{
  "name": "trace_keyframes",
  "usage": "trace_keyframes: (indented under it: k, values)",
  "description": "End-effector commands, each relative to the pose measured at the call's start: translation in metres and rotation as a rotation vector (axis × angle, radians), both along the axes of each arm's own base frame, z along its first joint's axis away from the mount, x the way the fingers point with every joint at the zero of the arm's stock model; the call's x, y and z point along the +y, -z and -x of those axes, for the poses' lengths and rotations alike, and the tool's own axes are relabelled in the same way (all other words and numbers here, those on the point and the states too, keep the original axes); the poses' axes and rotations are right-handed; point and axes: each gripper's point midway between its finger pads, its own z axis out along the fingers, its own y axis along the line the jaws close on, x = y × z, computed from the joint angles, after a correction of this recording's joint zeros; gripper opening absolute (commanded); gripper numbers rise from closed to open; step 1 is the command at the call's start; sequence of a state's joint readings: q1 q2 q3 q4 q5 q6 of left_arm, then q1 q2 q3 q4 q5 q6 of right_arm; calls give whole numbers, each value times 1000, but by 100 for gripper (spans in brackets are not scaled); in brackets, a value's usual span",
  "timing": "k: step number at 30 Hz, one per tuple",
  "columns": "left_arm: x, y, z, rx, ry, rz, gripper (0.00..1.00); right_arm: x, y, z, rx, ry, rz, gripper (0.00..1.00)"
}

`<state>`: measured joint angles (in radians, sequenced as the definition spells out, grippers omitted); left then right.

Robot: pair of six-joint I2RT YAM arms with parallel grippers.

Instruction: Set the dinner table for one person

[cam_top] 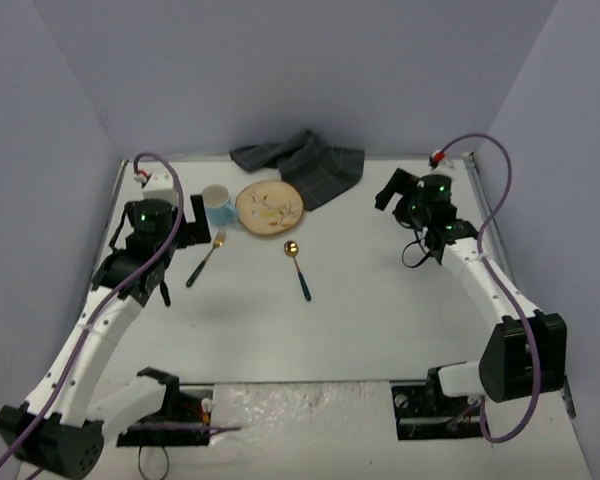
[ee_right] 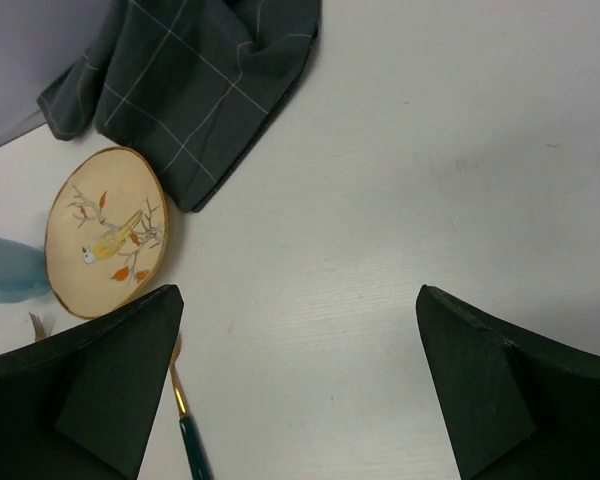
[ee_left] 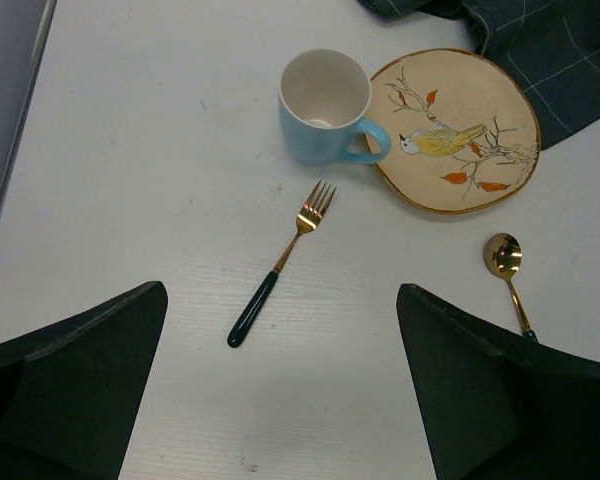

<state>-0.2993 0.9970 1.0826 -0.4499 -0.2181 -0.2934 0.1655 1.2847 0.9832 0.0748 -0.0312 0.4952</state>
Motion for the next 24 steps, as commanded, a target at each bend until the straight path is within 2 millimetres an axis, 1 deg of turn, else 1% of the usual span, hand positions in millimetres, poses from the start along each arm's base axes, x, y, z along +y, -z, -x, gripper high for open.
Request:
trace_keyframes:
  k: [1, 3, 4, 7, 8, 10, 12, 13, 15, 16, 18, 20, 23, 24]
  values:
    - [-3, -28, -7, -130, 1, 48, 97, 25, -16, -71, -104, -8, -82, 100]
    - [2, -26, -3, -128, -14, 33, 97, 34, -16, -96, -112, -8, -79, 100]
    - [4, -26, -1, -132, -21, 27, 97, 38, -8, -110, -106, -7, -67, 100]
    - [10, -25, 3, -134, -40, 14, 97, 43, 8, -142, -108, 14, -7, 99]
    - [12, -24, 4, -133, -46, 9, 97, 45, 18, -154, -100, 14, 6, 99]
    - [13, -24, 4, -132, -49, -1, 97, 50, 45, -171, -70, 4, 18, 98]
    - [14, -23, 3, -128, -50, -10, 97, 55, 57, -187, -63, 9, 8, 95]
    - [14, -25, 3, -131, -50, -13, 97, 57, 61, -193, -61, 11, -8, 94]
    - [15, -24, 3, -127, -55, -16, 97, 64, 61, -204, -81, 4, -39, 93]
    - [16, -22, 3, -123, -57, -20, 97, 67, 69, -209, -79, 1, -47, 92]
    - [16, -21, 3, -119, -59, -24, 97, 72, 79, -214, -73, -10, -35, 91]
    - [16, -20, 2, -115, -58, -30, 97, 75, 82, -220, -80, -4, -15, 91]
    - [16, -20, 2, -112, -59, -33, 97, 76, 92, -224, -70, 3, 3, 90]
    - [16, -19, 2, -110, -59, -34, 97, 77, 103, -226, -56, 1, 16, 90]
